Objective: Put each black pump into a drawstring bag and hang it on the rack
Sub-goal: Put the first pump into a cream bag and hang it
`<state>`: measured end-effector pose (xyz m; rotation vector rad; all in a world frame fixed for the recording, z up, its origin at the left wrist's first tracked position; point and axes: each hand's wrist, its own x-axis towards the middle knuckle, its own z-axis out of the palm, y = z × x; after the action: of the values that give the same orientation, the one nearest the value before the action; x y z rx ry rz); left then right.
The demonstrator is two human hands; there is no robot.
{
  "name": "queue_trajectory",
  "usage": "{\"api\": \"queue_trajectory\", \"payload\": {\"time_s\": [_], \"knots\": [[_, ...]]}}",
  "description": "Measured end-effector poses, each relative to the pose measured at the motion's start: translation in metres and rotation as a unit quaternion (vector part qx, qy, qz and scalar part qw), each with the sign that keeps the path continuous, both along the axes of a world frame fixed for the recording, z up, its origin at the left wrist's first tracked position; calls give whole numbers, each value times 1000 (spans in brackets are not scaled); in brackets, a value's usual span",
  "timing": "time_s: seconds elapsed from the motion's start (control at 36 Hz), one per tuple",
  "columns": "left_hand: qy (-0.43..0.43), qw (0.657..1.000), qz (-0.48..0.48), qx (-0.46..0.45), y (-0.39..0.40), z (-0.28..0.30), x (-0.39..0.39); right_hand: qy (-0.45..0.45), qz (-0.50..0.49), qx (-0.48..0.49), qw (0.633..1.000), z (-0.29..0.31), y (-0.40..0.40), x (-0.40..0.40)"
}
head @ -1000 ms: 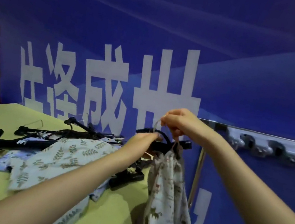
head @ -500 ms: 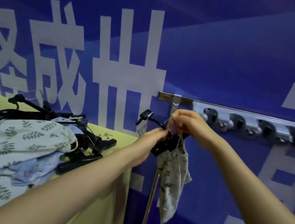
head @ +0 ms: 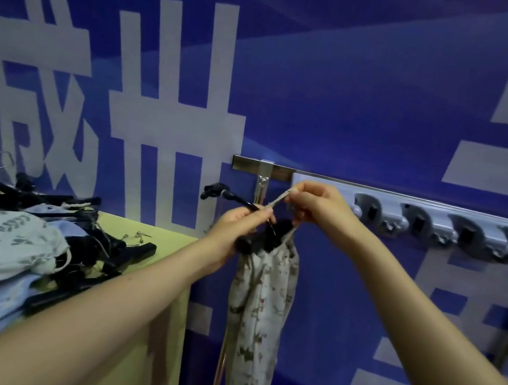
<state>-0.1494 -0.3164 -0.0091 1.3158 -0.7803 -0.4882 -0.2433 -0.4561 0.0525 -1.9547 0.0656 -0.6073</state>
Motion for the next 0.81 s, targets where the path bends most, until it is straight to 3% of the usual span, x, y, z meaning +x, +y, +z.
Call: {"api": "queue_trajectory", "payload": {"time_s": [0.08,0.22,0.39,0.53,0.69,0.81], "knots": [[19,999,-26,-22,-4,15,6,-18,-63,-14,998,6,-5,-3],[13,1000,-9,23,-22,25,3,-29,-228,-116,966,-3,-13,9],[83,995,2,56,-38,24,7,-21,-289,-182,939,-16,-13,18],[151,983,-16,98,-48,15,3,-40,-261,-146,953,-29,-13,19],[126,984,30,120,-53,8,-10,-93,-181,0,979,-56,-13,14],[138,983,38,118,-50,6,-9,-64,-181,-20,981,-56,-8,3]]}}
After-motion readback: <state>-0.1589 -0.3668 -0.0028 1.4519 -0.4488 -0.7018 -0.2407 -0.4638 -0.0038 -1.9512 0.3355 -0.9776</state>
